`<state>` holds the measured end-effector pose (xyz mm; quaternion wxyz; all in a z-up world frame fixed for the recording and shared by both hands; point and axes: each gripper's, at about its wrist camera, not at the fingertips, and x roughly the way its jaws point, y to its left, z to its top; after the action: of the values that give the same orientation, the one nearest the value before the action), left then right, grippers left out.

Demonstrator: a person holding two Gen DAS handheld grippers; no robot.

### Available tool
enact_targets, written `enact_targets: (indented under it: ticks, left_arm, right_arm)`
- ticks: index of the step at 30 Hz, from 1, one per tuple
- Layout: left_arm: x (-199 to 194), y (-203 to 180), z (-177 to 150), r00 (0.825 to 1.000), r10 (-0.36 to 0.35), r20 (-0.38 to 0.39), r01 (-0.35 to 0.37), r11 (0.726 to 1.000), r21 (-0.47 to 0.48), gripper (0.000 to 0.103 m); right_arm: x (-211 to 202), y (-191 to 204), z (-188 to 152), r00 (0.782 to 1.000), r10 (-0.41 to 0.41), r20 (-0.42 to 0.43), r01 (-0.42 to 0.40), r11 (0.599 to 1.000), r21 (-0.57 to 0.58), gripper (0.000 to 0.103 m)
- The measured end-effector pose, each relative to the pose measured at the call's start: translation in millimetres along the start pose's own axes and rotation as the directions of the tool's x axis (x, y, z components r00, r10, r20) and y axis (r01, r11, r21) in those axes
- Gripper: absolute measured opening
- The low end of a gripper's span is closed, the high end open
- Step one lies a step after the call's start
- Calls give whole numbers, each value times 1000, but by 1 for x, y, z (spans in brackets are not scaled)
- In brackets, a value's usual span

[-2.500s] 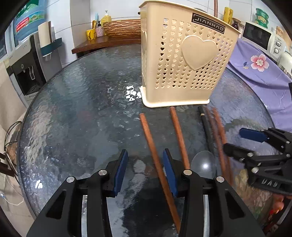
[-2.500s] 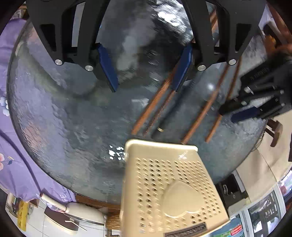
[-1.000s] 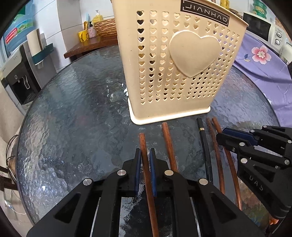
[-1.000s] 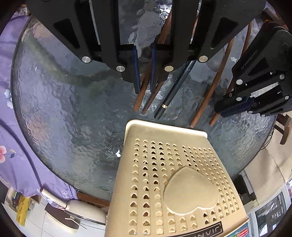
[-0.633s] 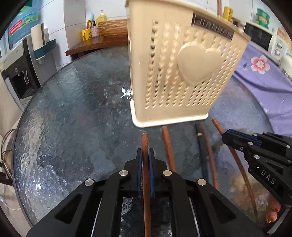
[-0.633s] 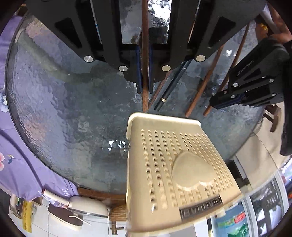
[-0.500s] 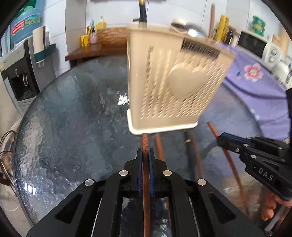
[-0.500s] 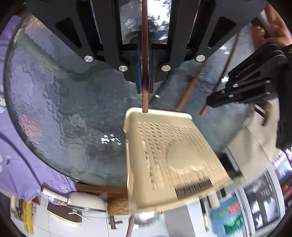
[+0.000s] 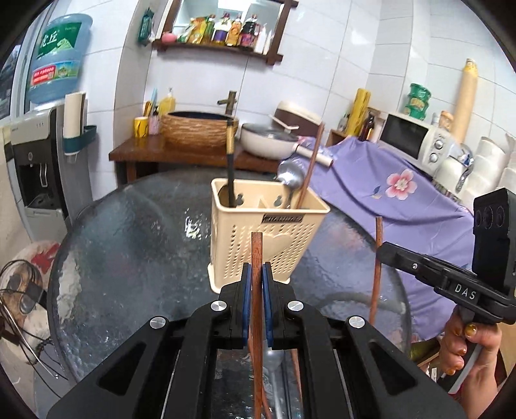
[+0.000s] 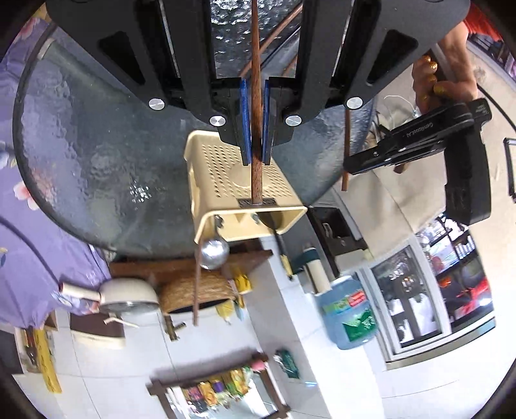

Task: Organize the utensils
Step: 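Lift the wooden chopsticks with both grippers and carry them over the caddy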

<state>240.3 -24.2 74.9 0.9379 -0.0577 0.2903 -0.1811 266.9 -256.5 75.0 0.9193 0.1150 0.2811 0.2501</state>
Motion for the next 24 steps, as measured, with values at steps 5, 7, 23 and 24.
enact_targets:
  ticks: [5, 7, 23, 24]
  left_arm:
    - [-15, -4, 3, 1000, -21, 21, 21, 1000, 4, 7]
    - [-22, -5, 5, 999, -22, 30, 22, 1000, 12, 7]
    - [-43, -24, 42, 993, -28, 112, 18, 996, 90, 7]
    - [-43, -24, 44, 993, -30, 114, 19, 996, 91, 7]
  right_arm:
    - [-14, 10, 5, 1000, 8, 22, -7, 999, -33, 8]
    - [-19, 15, 7, 999, 22, 33, -20, 999, -41, 8]
    - [-28, 43, 38, 996, 32, 83, -20, 990, -142, 7]
    - [-27, 43, 42, 996, 35, 82, -23, 990, -140, 7]
